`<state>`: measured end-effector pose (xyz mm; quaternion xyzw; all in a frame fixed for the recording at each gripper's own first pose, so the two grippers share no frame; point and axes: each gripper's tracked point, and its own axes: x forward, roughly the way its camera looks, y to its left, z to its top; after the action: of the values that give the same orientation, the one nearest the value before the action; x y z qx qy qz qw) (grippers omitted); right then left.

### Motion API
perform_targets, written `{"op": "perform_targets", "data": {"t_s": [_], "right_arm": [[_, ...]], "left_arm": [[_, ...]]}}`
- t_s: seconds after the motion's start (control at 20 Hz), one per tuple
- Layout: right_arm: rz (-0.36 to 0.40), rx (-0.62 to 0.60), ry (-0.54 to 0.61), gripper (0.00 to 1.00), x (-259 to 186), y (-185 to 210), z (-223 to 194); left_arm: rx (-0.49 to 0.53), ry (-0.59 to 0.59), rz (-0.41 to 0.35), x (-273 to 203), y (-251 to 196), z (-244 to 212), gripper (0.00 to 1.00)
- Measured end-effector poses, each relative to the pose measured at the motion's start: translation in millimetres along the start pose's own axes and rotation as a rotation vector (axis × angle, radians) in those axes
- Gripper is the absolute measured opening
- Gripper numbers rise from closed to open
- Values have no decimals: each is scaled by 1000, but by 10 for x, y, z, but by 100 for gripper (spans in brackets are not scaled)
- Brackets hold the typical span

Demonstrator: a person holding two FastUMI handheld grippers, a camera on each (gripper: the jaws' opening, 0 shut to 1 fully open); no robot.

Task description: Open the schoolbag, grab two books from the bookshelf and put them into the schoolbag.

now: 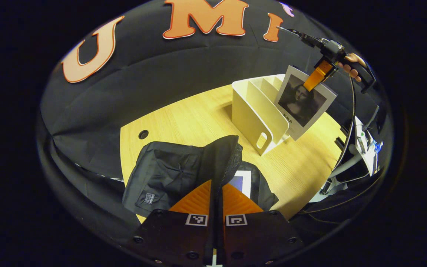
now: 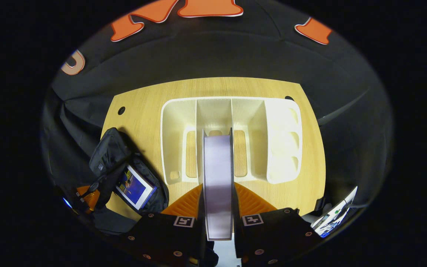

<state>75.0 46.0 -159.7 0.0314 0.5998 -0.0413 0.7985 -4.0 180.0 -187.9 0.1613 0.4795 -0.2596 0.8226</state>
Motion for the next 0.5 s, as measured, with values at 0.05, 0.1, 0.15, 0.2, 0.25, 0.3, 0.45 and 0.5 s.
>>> {"op": "perform_targets", "data": {"t_s": [0.05,0.1,0.15,0.2,0.25,0.3,0.45,0.5], "right_arm": [[-10,5,-1,32,-49,-2,-102],[-16,10,0,32,-82,15,-194],[-18,18,3,32,-120,38,-291],[-17,26,7,32,-147,69,-386],[-18,27,14,32,-172,85,-505],[-25,31,20,32,-194,90,-602],[-13,62,31,32,-273,178,-921],[-5,73,33,32,-300,214,-997]], "left_arm": [[10,0,-12,3,-8,-21,4],[21,0,-23,13,-17,-30,4],[32,0,-35,35,-11,8,4],[46,0,-47,50,-19,11,4],[57,1,-62,54,-19,-2,4],[73,5,-79,65,-48,-3,4],[116,2,-106,76,-68,-15,4],[124,3,-116,88,-81,-11,4]]}}
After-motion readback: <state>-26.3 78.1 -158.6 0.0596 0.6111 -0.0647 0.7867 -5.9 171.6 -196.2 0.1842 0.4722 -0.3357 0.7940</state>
